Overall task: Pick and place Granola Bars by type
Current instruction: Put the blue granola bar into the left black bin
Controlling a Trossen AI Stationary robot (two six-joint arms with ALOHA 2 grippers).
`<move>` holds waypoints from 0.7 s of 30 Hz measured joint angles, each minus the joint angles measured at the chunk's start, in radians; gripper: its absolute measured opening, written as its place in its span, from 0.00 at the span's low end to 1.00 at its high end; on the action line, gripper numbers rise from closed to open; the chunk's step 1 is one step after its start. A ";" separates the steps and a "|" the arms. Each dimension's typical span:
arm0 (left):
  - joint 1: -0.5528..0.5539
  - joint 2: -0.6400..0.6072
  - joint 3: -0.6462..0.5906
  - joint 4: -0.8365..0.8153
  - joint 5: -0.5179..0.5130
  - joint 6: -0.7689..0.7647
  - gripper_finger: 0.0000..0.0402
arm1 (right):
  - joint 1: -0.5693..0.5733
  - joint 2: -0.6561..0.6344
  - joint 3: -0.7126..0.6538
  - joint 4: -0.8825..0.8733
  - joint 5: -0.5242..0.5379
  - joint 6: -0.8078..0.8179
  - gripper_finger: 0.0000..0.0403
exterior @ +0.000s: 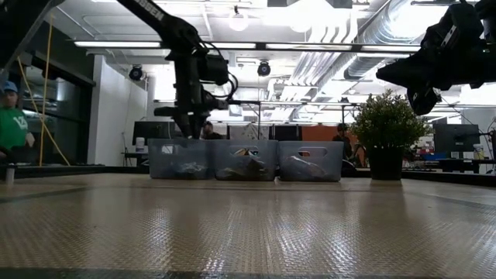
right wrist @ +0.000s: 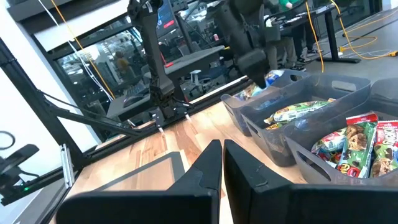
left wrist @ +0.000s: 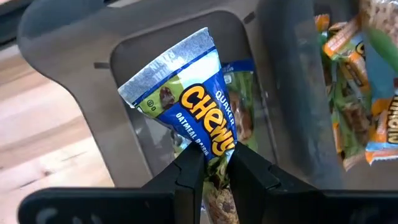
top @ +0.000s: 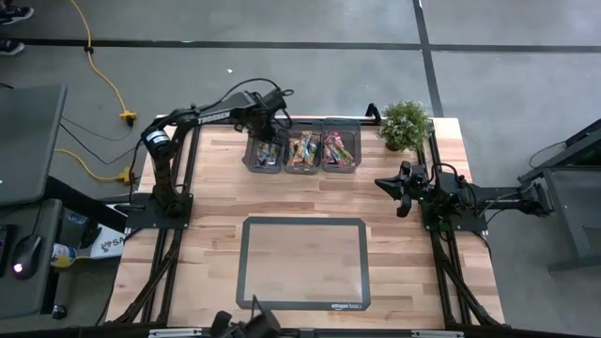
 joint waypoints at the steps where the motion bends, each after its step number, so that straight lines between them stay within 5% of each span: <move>1: -0.008 0.005 0.000 0.001 -0.008 -0.004 0.15 | 0.000 0.000 0.000 0.000 0.000 0.000 0.00; 21: -0.048 0.028 0.000 0.005 -0.060 -0.074 0.19 | 0.000 0.000 0.000 0.000 0.000 0.000 0.00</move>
